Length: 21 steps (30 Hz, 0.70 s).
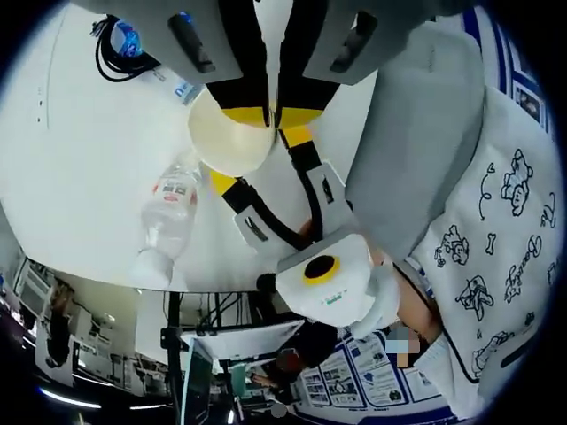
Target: Arrange the tabletop items into an orderly group along one side of the table until the central work area is clear of visible clutter.
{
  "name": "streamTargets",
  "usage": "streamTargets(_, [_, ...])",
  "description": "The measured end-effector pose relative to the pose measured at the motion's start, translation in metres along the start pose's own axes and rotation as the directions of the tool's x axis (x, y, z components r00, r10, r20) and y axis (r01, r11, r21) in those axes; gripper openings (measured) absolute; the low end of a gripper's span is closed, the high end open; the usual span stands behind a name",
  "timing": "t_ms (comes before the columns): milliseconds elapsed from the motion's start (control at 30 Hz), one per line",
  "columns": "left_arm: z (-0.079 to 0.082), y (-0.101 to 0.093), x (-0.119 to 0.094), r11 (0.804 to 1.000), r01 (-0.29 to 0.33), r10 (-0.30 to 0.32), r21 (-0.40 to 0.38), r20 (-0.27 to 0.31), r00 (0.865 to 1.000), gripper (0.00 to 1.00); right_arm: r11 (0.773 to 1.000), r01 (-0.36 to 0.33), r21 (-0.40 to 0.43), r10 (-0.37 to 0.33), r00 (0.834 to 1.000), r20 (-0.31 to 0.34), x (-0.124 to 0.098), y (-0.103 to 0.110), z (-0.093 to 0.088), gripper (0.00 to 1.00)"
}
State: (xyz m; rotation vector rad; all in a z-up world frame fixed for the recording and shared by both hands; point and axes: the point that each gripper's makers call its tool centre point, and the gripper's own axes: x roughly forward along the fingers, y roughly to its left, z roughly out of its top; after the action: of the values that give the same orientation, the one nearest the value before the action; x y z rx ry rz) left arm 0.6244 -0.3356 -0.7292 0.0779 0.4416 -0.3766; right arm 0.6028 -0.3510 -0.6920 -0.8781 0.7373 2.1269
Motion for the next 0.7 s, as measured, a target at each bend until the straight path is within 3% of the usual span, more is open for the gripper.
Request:
streamTargets(267, [-0.002, -0.001, 0.002, 1.0, -0.002, 0.002, -0.009, 0.004, 1.0, 0.35, 1.0, 0.006, 0.027, -0.006, 1.0, 0.021, -0.006, -0.005, 0.005, 0.05])
streamTargets(500, [-0.003, -0.004, -0.001, 1.0, 0.007, -0.007, -0.001, 0.016, 1.0, 0.35, 0.978, 0.172, 0.117, -0.181, 0.981, 0.072, -0.02, -0.047, 0.001, 0.05])
streamTargets(700, [0.006, -0.01, -0.003, 0.997, 0.028, -0.032, 0.066, 0.067, 0.997, 0.35, 0.978, 0.133, 0.162, -0.143, 0.989, 0.047, -0.016, -0.045, -0.013, 0.05])
